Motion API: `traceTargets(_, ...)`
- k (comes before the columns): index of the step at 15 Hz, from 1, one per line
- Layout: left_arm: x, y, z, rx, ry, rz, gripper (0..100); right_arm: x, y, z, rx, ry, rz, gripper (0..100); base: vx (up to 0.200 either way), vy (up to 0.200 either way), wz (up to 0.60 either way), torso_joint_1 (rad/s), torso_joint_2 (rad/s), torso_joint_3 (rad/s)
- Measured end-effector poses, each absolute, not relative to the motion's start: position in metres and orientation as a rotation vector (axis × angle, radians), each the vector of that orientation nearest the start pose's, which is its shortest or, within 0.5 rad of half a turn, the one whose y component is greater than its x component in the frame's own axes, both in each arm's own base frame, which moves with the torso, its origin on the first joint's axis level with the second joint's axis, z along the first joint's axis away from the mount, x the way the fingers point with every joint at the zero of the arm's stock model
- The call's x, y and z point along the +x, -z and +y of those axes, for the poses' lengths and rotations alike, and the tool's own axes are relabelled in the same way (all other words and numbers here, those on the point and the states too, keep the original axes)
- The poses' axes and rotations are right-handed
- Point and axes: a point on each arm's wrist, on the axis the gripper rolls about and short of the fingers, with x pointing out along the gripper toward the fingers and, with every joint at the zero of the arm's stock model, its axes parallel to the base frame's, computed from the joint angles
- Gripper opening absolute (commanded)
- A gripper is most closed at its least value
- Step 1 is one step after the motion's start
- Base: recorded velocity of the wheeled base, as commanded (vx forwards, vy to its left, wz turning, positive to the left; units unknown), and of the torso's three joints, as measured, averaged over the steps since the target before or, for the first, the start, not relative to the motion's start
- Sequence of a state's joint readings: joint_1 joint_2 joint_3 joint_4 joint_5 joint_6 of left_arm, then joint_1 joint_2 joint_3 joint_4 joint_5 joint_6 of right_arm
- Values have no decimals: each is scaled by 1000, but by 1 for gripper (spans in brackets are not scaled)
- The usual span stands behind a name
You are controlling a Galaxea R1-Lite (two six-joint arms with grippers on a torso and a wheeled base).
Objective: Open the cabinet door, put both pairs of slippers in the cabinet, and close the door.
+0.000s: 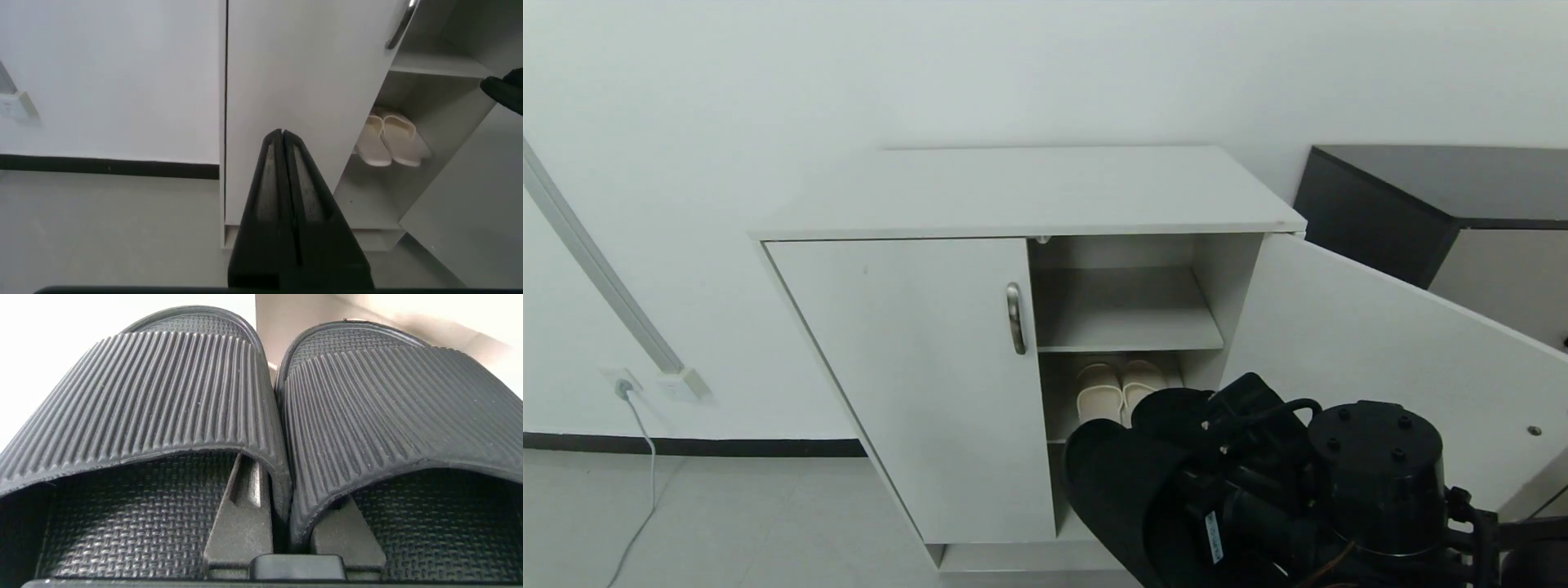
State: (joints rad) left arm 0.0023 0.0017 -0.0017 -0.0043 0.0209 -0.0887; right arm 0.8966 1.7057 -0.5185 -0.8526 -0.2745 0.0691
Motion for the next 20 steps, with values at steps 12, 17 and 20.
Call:
traceTargets(12,-23,-76,0,-89,-23,-5,0,177,-125,212,-114,-605,283,0,0,0,0,-69,424,350)
traceTargets(17,-23,-76,0,-89,-23,-5,0,178,-123,213,-120,-596,284,0,0,0,0,0,35,30)
traceTargets(20,-23,-76,0,-89,-22,-5,0,187,-125,221,-135,-458,255,0,0,0,0,0,0,0)
